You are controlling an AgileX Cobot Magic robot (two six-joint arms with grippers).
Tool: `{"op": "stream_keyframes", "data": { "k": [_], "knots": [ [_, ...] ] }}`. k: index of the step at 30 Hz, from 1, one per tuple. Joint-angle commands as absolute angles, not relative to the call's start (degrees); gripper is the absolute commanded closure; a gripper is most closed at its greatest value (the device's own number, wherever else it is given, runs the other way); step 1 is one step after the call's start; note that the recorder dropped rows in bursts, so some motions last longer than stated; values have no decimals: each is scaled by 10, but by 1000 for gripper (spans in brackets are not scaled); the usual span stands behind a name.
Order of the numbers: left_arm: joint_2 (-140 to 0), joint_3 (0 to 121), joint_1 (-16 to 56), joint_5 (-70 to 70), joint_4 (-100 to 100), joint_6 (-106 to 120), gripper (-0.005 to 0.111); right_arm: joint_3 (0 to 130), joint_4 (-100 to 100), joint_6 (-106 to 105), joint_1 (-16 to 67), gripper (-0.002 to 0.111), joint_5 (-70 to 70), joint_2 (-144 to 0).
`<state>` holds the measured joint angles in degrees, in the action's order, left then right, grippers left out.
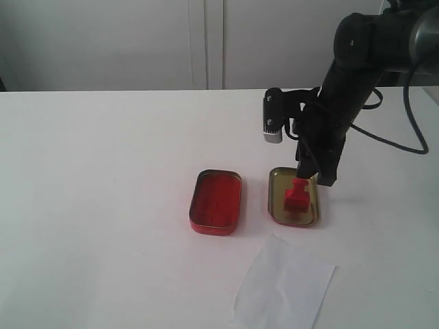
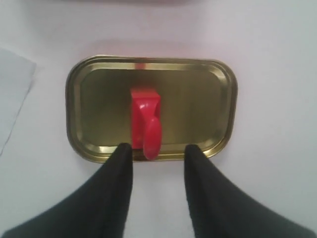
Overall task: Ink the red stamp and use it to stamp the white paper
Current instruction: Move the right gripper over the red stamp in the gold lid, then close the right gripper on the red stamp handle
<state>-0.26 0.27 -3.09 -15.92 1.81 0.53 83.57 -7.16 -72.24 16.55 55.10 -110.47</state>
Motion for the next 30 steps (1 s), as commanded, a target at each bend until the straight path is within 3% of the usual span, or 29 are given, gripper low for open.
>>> {"op": "stream_keyframes", "data": {
  "k": [1,30],
  "knots": [
    [0,0,-27,-159,21,0,107,829,-74,-771,166,68,549,-1105],
    [0,0,-27,-159,21,0,107,824,-86,-773,166,68,507,-1173]
  ]
}}
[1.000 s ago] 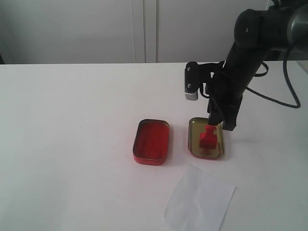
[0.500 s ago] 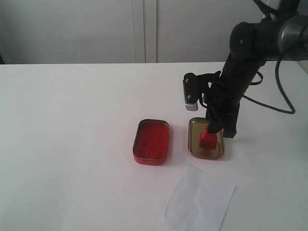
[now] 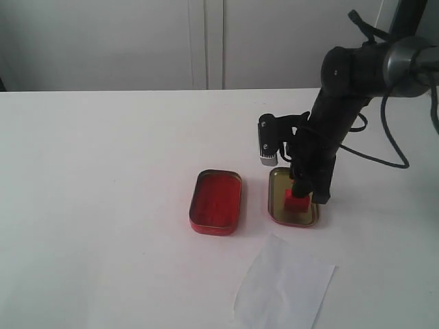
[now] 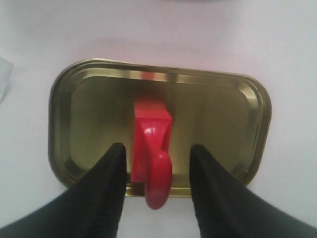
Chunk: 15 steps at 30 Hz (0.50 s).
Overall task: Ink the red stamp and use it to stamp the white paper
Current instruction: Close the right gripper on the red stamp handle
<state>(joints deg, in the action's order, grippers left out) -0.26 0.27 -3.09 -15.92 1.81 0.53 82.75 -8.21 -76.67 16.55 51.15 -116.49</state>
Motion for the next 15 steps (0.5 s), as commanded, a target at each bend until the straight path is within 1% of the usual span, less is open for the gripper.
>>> {"op": "stream_keyframes", "data": {
  "k": [1,8,10,12,15],
  "knots": [
    [0,0,-27,-159,21,0,107,824,-86,-773,166,68,507,-1174],
    [0,0,-27,-159,21,0,107,824,-86,-773,166,68,502,-1187],
    [0,0,-27,-159,21,0,107,824,-86,-773,166,73,502,-1187],
    [0,0,-27,-159,21,0,107,824,-85,-773,166,80,502,-1187],
    [0,0,-27,-159,21,0,107,824,-81,-767,166,100,504,-1187]
  ]
}}
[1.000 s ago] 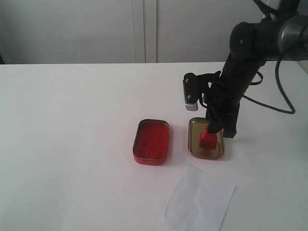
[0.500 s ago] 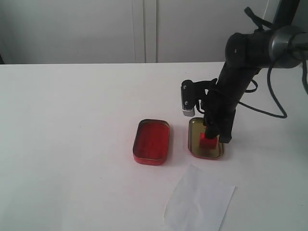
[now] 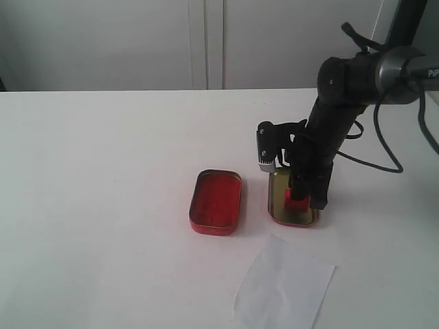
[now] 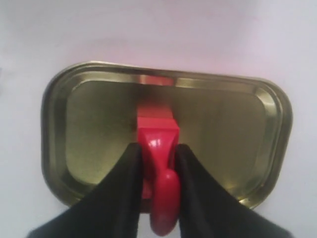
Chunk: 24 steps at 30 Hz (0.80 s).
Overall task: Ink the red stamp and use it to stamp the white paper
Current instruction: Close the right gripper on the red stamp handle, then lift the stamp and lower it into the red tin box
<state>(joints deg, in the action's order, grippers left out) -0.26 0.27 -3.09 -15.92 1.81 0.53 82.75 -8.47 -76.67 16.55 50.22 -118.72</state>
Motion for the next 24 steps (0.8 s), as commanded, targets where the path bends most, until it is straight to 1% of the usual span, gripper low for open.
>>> {"op": "stream_keyframes", "data": {
  "k": [1,9,24],
  "knots": [
    [0,0,-27,-159,21,0,107,824,-79,-762,166,108,504,-1187],
    [0,0,-27,-159,21,0,107,825,-79,-756,166,108,504,-1186],
    [0,0,-27,-159,21,0,107,825,-107,-723,166,108,524,-1103]
  ]
}}
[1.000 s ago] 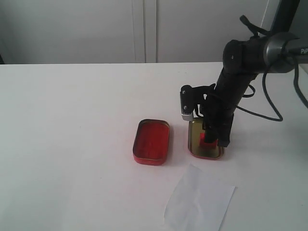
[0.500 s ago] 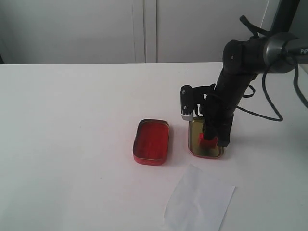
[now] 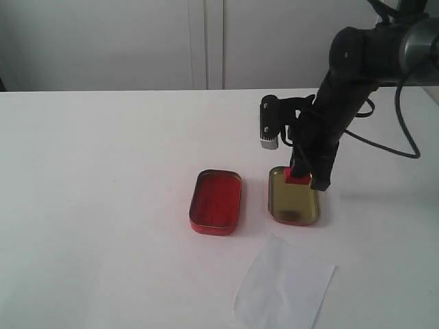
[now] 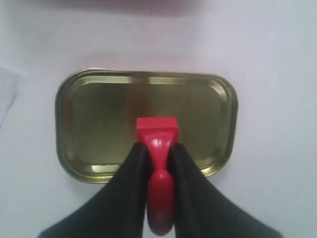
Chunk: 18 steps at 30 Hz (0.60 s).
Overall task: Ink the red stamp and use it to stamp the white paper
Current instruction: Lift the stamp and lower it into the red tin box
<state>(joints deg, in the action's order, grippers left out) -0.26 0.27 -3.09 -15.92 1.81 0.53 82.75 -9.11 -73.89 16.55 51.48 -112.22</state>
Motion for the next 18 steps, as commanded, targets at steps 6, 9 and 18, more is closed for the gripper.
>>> {"op": "stream_keyframes", "data": {
  "k": [6,9,18],
  "knots": [
    [0,0,-27,-159,21,0,107,827,-96,-626,166,108,522,-1094],
    [0,0,-27,-159,21,0,107,827,-88,-601,171,108,518,-1089],
    [0,0,-27,-159,21,0,107,835,-29,-537,243,108,513,-1088]
  ]
}}
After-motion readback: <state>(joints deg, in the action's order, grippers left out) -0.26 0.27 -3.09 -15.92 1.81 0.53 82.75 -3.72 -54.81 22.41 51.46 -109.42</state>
